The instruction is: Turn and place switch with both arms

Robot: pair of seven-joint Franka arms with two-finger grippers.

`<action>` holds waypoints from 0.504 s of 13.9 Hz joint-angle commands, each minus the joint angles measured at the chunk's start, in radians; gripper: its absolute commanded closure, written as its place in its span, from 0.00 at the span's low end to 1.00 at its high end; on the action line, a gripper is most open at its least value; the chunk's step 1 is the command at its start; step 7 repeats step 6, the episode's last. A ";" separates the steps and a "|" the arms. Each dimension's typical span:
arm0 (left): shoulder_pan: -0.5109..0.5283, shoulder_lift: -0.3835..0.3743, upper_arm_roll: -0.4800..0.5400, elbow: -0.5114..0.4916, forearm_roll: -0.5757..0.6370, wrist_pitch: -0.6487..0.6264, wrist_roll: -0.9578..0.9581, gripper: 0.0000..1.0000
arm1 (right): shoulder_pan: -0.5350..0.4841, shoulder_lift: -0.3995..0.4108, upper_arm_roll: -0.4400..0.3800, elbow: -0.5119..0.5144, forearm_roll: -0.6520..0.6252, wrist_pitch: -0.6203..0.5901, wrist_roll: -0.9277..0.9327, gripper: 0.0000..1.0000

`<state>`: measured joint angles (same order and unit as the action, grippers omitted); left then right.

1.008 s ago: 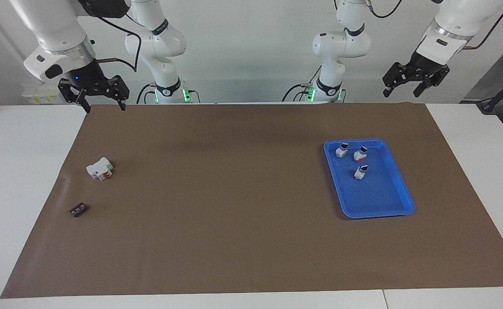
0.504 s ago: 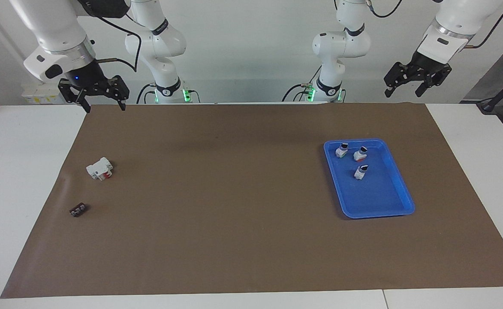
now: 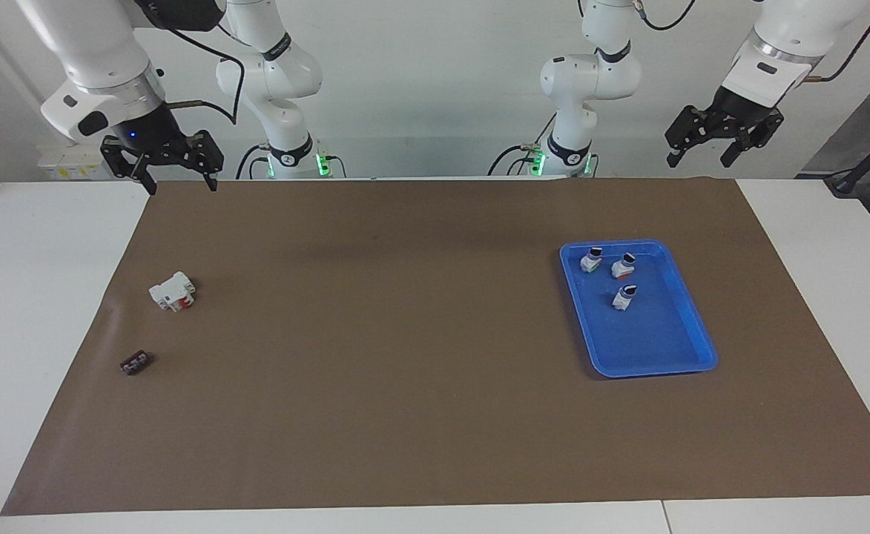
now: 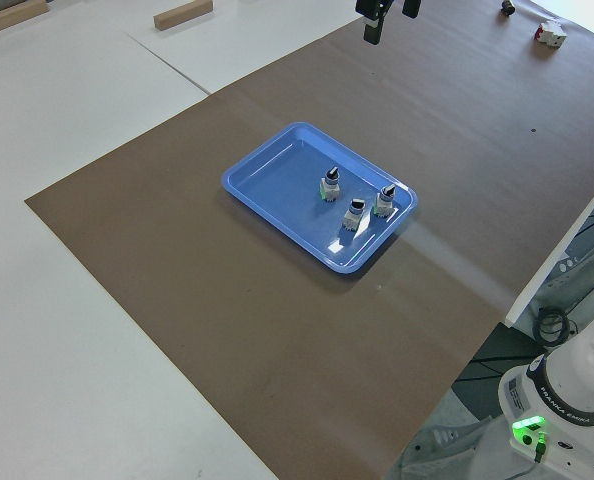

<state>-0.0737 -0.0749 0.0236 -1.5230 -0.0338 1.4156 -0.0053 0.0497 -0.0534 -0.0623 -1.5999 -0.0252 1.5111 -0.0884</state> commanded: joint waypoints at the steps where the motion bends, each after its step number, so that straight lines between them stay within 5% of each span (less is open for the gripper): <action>1: -0.005 0.009 0.001 0.004 0.018 0.017 0.033 0.00 | -0.002 -0.020 0.004 -0.020 0.002 -0.002 0.013 0.00; 7: -0.011 0.003 0.004 -0.006 0.018 -0.003 0.033 0.00 | -0.002 -0.020 0.004 -0.020 0.002 -0.002 0.013 0.00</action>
